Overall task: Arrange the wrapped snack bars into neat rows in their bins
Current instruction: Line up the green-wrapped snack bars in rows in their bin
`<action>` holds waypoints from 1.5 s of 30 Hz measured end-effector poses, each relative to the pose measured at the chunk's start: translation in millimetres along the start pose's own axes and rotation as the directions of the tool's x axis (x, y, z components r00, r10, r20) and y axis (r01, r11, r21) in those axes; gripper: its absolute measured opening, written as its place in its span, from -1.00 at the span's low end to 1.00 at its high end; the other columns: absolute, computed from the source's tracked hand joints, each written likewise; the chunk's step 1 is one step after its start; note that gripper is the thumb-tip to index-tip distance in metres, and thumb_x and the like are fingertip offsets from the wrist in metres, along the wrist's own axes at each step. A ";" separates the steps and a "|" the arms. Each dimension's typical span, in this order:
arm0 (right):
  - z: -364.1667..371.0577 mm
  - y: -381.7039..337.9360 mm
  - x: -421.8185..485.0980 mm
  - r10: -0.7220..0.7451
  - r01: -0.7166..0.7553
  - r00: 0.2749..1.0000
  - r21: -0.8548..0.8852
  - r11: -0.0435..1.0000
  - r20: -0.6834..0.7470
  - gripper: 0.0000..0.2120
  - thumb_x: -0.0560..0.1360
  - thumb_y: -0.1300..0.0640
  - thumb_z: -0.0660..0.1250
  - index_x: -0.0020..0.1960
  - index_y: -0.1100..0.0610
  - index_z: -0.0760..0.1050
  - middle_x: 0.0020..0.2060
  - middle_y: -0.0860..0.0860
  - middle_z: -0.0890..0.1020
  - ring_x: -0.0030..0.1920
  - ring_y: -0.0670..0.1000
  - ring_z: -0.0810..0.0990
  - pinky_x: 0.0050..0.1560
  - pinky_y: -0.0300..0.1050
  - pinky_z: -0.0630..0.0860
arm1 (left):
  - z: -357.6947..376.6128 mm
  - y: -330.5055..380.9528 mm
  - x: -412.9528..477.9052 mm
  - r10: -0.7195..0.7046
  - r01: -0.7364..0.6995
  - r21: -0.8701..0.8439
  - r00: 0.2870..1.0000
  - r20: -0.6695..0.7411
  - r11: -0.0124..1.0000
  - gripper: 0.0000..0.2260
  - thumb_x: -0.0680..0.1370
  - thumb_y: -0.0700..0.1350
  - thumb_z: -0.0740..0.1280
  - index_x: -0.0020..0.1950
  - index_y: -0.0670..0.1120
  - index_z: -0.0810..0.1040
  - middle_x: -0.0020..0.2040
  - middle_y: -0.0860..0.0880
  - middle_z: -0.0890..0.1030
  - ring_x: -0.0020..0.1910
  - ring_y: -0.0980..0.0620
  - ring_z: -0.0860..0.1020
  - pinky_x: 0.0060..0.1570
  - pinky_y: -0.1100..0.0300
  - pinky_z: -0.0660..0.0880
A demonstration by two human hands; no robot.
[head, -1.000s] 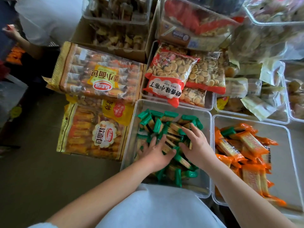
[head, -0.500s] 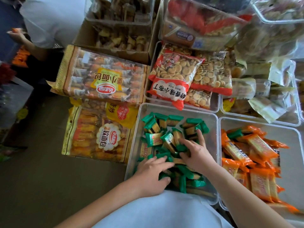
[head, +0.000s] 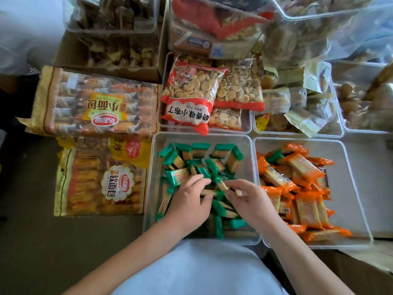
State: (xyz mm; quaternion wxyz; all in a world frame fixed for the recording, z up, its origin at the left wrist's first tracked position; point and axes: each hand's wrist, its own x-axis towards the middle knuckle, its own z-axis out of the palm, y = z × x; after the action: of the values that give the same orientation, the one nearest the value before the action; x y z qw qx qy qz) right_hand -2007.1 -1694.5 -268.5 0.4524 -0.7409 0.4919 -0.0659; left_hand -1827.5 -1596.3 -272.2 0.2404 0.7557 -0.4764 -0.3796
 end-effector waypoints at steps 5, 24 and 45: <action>-25.8 7.4 -30.3 0.125 -0.122 0.992 0.094 0.988 -0.034 -0.82 0.61 0.08 0.40 0.17 -0.12 0.65 -0.01 -0.27 0.69 0.02 -0.31 0.63 0.01 -0.41 0.54 | 33.9 35.5 11.5 0.146 -0.146 -0.013 0.985 0.093 0.989 -0.65 0.65 -0.09 0.35 0.45 -0.03 0.53 0.50 0.07 0.43 0.47 0.09 0.38 0.38 0.35 0.23; -153.9 108.4 -119.7 0.213 -0.210 0.977 -0.160 0.964 0.002 -0.69 0.58 -0.19 0.35 0.27 -0.12 0.60 0.06 -0.25 0.67 0.07 -0.19 0.63 0.13 -0.17 0.57 | 139.3 106.4 -3.4 0.263 -0.277 0.381 0.961 0.089 0.882 -0.65 0.63 0.08 0.30 0.33 -0.04 0.64 0.35 0.04 0.62 0.56 -0.01 0.36 0.65 0.03 -0.02; -194.1 151.8 -56.8 0.283 -0.065 0.930 -0.649 0.758 0.236 -0.09 0.37 -0.32 0.52 0.52 -0.18 0.06 0.28 -0.02 0.39 0.08 0.03 0.50 0.08 -0.06 0.60 | 149.2 136.0 61.6 0.331 -0.392 0.390 0.919 0.215 0.834 -0.65 0.56 0.13 0.47 0.30 0.05 0.61 0.08 0.07 0.61 0.13 -0.04 0.53 0.08 -0.07 0.56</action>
State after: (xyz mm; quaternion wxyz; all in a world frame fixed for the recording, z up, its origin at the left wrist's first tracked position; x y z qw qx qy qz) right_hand -2242.9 -1783.4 -247.3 0.2554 -0.8000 0.4728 0.2668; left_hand -2004.5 -1710.7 -283.7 0.1035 0.6575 -0.6974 -0.2659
